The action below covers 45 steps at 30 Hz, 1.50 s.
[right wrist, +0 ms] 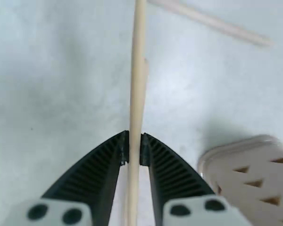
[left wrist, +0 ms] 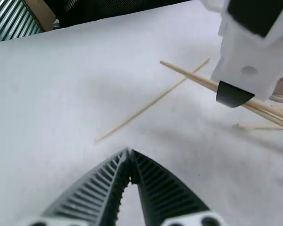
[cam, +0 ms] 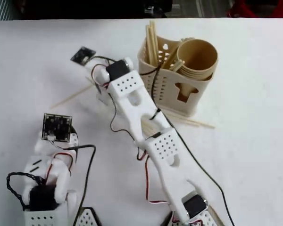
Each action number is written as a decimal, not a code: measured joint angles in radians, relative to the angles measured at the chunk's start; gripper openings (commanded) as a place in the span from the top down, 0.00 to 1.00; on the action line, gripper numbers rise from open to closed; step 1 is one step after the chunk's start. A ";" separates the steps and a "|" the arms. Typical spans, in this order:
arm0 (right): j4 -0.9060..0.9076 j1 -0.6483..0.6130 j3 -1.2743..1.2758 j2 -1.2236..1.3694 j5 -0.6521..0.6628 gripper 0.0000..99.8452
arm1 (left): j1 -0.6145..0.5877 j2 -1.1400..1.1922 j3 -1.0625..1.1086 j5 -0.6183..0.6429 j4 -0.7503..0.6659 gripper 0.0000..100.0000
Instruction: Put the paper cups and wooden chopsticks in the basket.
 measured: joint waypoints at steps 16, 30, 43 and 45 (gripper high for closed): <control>-0.041 0.002 0.000 -0.535 -0.141 0.98 | 0.000 0.000 0.000 0.000 -0.002 0.97; -0.440 0.173 -0.002 -0.753 -0.226 0.98 | 0.000 0.000 0.000 0.000 -0.002 0.97; -0.555 0.339 -0.002 -0.552 -0.298 0.98 | 0.000 0.000 0.000 0.000 -0.002 0.97; -0.555 0.350 -0.002 -0.520 -0.311 0.98 | 0.000 0.000 0.000 0.000 -0.002 0.97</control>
